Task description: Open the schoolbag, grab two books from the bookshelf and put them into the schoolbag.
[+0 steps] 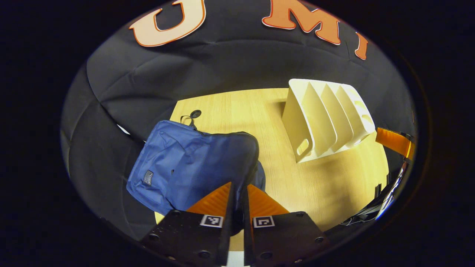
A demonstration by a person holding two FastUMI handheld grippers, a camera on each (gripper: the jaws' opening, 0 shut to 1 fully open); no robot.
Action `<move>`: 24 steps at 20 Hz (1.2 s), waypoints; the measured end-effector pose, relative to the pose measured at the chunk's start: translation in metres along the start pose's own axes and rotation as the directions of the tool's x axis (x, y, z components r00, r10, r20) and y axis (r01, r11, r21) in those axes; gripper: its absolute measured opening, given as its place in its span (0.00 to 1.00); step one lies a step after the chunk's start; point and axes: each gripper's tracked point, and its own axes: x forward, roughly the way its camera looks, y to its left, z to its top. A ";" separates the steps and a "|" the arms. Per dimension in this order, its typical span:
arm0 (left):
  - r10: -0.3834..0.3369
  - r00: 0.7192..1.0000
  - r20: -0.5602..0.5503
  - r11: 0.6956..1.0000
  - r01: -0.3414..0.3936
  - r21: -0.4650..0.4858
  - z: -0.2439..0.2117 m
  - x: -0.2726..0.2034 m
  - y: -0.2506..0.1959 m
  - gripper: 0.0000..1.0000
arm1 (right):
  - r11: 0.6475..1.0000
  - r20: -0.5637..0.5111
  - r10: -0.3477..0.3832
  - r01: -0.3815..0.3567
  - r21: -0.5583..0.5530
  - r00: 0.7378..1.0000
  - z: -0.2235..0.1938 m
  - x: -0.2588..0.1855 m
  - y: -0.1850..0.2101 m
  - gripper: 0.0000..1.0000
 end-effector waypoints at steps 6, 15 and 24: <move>0.006 0.995 0.098 1.000 -0.006 -0.004 0.019 -0.010 -0.040 0.31 | 0.999 0.142 -0.037 0.042 -0.028 0.989 0.029 -0.033 -0.027 0.97; -0.036 0.900 0.434 0.999 0.042 -0.004 0.080 -0.051 -0.108 0.60 | 0.984 0.383 -0.119 0.161 -0.081 0.916 0.072 -0.079 -0.058 0.96; 0.030 0.721 0.692 0.992 0.063 -0.108 0.121 -0.116 -0.131 0.74 | 0.956 0.602 -0.148 0.270 -0.117 0.785 0.108 -0.136 -0.058 0.97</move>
